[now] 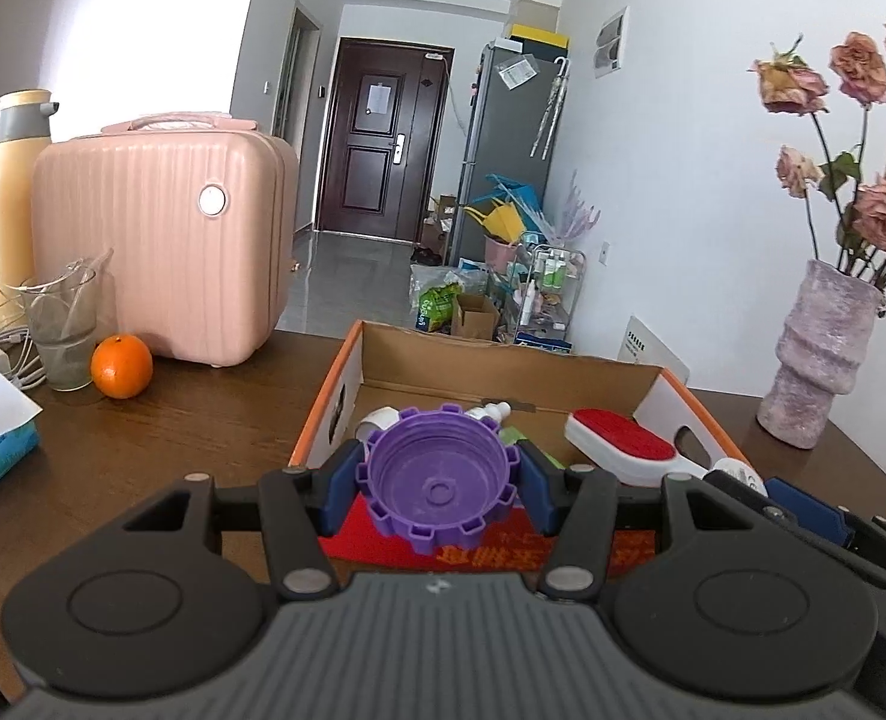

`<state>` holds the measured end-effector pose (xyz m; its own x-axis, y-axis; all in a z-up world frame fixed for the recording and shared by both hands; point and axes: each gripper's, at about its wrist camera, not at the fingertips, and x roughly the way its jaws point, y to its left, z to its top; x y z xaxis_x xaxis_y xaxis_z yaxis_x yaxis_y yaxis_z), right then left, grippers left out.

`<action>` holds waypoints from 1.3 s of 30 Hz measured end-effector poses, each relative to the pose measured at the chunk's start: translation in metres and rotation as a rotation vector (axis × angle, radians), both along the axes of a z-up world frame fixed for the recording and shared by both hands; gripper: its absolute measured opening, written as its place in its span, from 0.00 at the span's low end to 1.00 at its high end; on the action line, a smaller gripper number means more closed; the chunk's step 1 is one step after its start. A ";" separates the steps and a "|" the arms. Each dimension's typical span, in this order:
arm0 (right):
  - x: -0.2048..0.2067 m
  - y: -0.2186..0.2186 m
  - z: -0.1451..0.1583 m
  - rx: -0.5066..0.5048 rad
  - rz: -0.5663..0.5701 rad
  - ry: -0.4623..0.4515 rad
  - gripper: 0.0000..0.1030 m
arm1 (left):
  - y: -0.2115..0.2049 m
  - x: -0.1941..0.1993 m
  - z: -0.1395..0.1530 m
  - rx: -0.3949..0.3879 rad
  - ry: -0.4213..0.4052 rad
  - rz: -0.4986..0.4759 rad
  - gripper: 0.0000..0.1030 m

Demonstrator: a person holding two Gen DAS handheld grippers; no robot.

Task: Organize rigid objects
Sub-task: 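Carry the purple cap and white cap with both tools over the box, then lower both caps into the box and open both tools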

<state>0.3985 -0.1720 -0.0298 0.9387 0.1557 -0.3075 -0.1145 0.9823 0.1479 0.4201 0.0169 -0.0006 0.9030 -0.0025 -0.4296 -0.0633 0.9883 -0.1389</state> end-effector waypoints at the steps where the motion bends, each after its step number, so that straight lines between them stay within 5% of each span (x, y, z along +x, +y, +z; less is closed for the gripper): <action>1: 0.005 0.000 0.000 0.004 -0.001 0.001 0.38 | 0.000 0.005 -0.001 0.000 0.003 0.004 0.54; 37: 0.131 0.040 -0.024 -0.088 0.002 0.060 0.38 | 0.011 0.143 -0.032 0.063 0.085 0.074 0.54; 39: 0.133 0.040 -0.024 -0.092 0.004 0.069 0.38 | 0.012 0.145 -0.032 0.064 0.089 0.073 0.60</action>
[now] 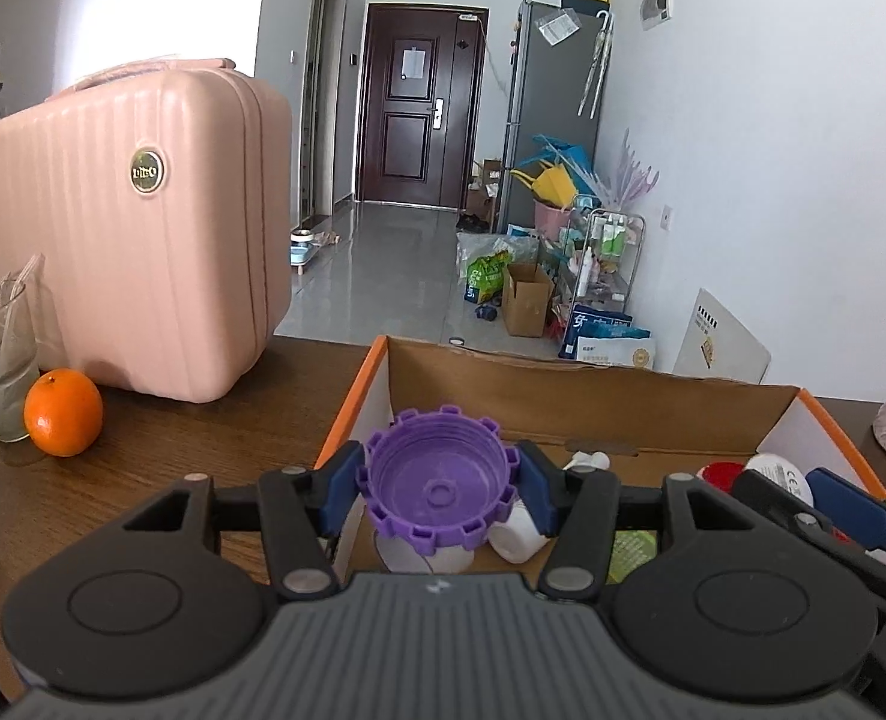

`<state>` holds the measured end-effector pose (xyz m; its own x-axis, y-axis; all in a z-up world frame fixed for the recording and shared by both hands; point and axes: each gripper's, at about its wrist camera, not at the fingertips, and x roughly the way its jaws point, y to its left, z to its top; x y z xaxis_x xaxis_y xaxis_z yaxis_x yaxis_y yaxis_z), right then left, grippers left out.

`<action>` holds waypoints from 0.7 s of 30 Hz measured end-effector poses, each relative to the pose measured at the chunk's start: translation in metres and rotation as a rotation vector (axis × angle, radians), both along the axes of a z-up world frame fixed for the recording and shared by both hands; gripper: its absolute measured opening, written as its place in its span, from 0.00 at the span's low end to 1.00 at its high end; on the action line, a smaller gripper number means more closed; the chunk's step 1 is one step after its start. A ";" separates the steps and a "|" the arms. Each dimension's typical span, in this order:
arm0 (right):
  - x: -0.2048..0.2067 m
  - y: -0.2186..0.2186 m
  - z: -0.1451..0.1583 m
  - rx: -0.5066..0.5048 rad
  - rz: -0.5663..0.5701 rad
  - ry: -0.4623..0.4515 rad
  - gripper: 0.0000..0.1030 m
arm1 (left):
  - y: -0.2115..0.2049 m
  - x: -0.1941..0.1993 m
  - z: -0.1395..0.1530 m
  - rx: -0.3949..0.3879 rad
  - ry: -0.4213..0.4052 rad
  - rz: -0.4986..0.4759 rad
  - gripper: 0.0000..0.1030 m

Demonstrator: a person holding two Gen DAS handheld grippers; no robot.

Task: Organize rigid objects

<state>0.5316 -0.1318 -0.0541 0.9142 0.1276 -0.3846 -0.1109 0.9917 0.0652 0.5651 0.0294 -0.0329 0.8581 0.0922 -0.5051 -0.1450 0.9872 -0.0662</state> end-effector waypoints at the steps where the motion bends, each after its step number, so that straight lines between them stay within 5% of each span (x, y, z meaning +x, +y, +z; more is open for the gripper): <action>1: 0.000 0.000 0.000 0.000 -0.003 0.001 0.38 | 0.001 0.001 0.000 0.002 -0.002 0.001 0.67; 6: 0.001 -0.002 0.002 -0.004 -0.006 0.000 0.46 | 0.005 -0.001 0.005 -0.002 -0.022 0.002 0.84; 10: -0.005 -0.002 0.005 -0.009 -0.022 -0.024 0.86 | 0.007 -0.008 0.011 -0.008 -0.056 0.008 1.00; 13: -0.012 -0.005 0.010 0.013 -0.023 -0.046 0.99 | 0.010 -0.014 0.017 -0.013 -0.073 0.004 1.00; 21: -0.024 -0.007 0.017 0.024 -0.013 -0.053 1.00 | 0.014 -0.034 0.033 0.023 -0.118 0.007 1.00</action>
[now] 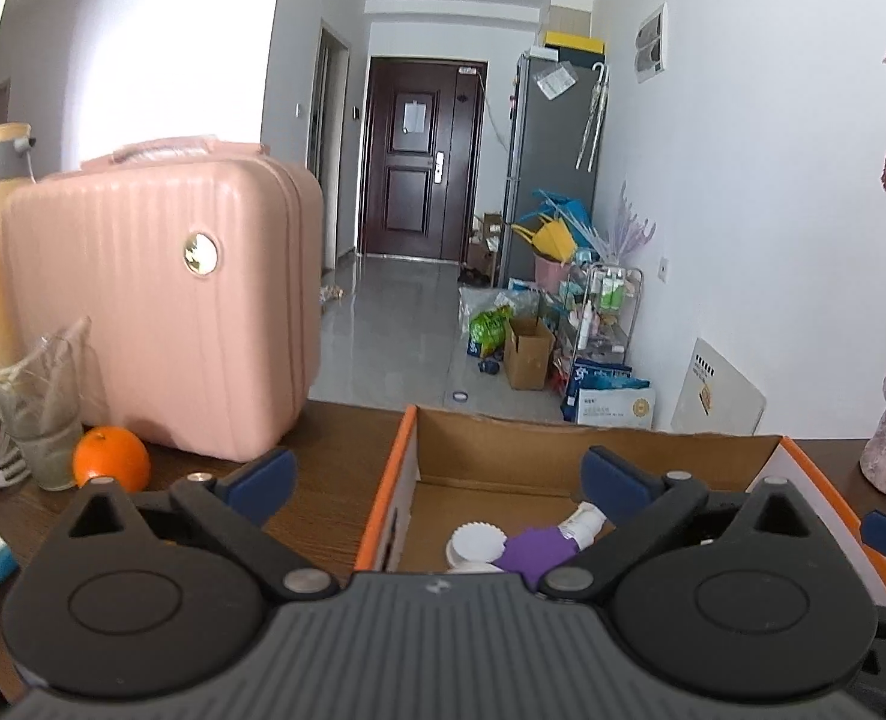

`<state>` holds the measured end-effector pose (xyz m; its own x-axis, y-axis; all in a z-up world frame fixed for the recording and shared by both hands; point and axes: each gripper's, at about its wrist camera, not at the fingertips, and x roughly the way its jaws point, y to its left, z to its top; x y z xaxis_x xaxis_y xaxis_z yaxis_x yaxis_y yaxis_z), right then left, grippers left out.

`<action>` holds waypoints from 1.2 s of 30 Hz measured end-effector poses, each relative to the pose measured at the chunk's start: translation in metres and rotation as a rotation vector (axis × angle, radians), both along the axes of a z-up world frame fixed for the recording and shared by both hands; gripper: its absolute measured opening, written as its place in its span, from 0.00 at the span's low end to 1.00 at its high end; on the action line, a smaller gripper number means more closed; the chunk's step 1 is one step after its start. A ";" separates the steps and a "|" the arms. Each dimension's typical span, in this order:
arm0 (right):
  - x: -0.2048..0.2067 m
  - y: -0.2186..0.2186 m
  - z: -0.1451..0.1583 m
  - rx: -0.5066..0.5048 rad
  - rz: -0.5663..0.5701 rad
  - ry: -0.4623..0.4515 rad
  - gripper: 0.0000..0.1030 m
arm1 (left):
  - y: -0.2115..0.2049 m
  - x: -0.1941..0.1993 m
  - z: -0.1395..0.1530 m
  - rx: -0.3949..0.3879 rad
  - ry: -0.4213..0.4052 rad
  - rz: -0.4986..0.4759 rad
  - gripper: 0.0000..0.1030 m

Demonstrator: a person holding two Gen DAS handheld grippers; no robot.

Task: Organize rigid objects

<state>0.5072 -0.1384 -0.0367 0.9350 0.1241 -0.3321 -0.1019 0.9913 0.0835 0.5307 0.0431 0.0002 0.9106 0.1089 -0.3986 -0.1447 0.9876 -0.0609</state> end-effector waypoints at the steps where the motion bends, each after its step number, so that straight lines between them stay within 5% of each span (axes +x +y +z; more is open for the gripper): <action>1: -0.002 -0.001 0.001 0.003 0.000 -0.003 1.00 | 0.001 -0.005 0.003 0.003 -0.007 0.000 1.00; 15: -0.101 -0.036 0.037 0.003 -0.020 -0.078 1.00 | 0.003 -0.121 0.033 0.055 -0.103 -0.038 1.00; 36: -0.338 -0.081 0.070 -0.032 -0.024 -0.197 1.00 | 0.004 -0.352 0.045 0.087 -0.169 -0.095 1.00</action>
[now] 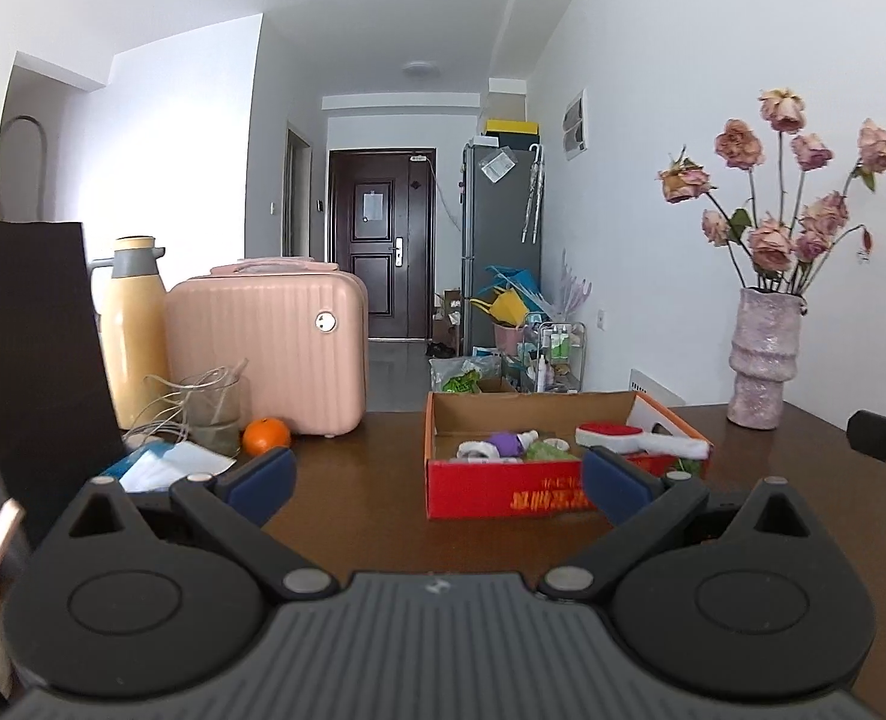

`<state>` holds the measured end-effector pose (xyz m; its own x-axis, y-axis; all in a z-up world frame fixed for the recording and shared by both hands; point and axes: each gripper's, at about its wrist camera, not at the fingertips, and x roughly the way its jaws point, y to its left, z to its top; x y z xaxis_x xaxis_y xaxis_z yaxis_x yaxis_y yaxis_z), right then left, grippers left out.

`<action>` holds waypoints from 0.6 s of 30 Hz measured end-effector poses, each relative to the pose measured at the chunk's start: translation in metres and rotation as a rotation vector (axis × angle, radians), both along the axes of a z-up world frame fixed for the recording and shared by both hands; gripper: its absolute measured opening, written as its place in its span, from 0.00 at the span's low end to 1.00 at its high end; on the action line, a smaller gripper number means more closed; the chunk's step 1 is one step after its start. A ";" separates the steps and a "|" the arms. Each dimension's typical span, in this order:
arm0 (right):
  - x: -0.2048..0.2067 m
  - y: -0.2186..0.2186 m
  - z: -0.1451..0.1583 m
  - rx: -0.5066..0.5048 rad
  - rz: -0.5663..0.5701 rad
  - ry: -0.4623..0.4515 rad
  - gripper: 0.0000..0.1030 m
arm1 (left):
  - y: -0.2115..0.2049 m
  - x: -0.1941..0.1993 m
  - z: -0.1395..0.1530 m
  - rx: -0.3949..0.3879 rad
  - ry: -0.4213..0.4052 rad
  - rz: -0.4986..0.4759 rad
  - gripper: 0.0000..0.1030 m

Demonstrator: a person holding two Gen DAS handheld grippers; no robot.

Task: Organize rigid objects

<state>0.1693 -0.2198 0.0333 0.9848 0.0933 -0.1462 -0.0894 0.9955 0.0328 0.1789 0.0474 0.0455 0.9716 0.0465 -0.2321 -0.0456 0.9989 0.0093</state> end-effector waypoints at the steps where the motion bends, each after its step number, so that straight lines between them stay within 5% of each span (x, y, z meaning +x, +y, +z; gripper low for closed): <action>1: -0.010 0.000 -0.001 -0.002 0.001 0.001 1.00 | 0.000 -0.010 -0.001 0.002 -0.002 0.001 1.00; 9: -0.067 -0.008 -0.008 -0.006 -0.009 0.013 1.00 | 0.001 -0.078 -0.014 0.002 -0.019 -0.004 1.00; 18: -0.092 -0.007 -0.014 0.002 -0.002 0.019 1.00 | 0.001 -0.104 -0.019 -0.003 -0.018 -0.004 1.00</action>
